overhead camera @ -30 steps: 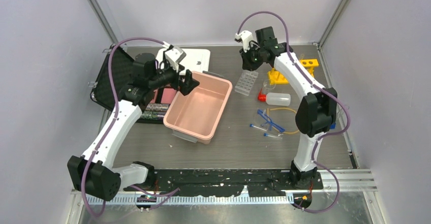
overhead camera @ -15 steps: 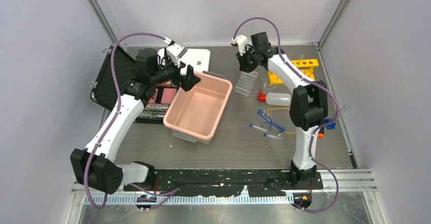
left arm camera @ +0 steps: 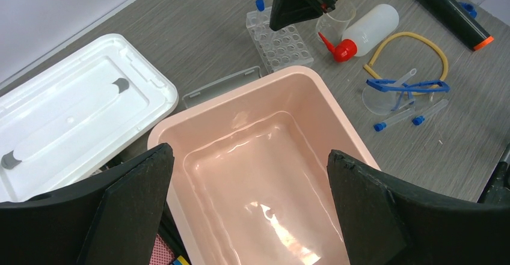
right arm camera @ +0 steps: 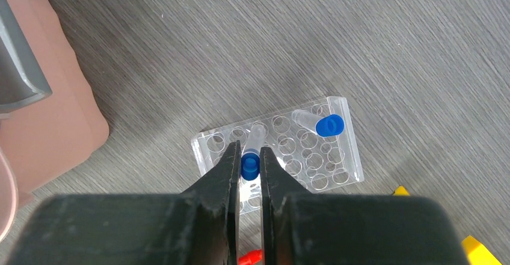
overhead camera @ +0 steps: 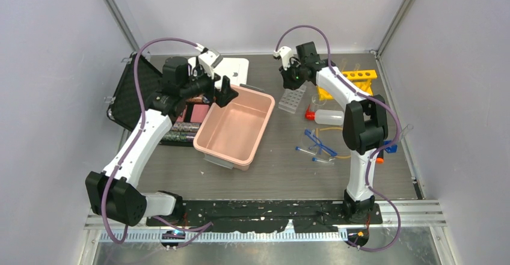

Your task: Organize the chemistry lab equipment

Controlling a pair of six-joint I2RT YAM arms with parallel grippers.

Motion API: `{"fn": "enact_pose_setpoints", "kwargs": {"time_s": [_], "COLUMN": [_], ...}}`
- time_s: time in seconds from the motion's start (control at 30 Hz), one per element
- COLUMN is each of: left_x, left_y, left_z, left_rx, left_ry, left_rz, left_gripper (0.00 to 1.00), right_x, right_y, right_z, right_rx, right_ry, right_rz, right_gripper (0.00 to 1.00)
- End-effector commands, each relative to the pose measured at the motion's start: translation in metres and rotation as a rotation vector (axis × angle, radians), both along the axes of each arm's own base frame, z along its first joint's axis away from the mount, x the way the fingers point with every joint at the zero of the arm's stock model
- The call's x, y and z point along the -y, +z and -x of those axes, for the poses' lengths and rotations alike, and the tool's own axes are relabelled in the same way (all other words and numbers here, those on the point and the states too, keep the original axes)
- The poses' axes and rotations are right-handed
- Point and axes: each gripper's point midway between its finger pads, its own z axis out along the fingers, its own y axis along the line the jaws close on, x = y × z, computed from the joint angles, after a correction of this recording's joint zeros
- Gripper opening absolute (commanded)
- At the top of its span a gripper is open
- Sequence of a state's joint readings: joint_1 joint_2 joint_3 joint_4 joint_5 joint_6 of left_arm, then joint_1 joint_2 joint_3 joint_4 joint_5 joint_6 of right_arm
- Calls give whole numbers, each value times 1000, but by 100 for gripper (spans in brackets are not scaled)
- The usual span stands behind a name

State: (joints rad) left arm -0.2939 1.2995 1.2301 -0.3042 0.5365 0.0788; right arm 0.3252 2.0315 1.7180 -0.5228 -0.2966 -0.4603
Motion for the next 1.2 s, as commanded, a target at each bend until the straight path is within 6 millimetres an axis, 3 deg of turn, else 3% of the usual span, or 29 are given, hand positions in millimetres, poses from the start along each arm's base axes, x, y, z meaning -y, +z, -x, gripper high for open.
{"fn": "enact_pose_setpoints", "kwargs": {"time_s": [0.0, 0.4, 0.63, 0.8, 0.93, 1.07, 1.17], "left_x": [1, 1, 1, 2, 2, 2, 0], "left_y": [24, 23, 22, 23, 26, 26, 26], "left_z": [-7, -9, -10, -11, -11, -10, -7], "left_rx": [54, 52, 52, 54, 59, 62, 71], "left_ry": [7, 11, 8, 4, 3, 2, 4], "left_rz": [31, 27, 20, 21, 24, 22, 19], "left_gripper": [100, 100, 100, 100, 100, 100, 100], "right_x": [-7, -5, -6, -9, -4, -1, 9], "right_y": [0, -29, -31, -19, -4, 30, 68], "right_z": [-2, -6, -6, -6, -4, 0, 13], "right_rx": [13, -35, -49, -51, -52, -26, -10], "right_ry": [19, 1, -8, -16, -28, -30, -9], "right_rz": [-23, 0, -4, -27, -41, -74, -103], "right_gripper": [5, 6, 34, 42, 57, 66, 71]}}
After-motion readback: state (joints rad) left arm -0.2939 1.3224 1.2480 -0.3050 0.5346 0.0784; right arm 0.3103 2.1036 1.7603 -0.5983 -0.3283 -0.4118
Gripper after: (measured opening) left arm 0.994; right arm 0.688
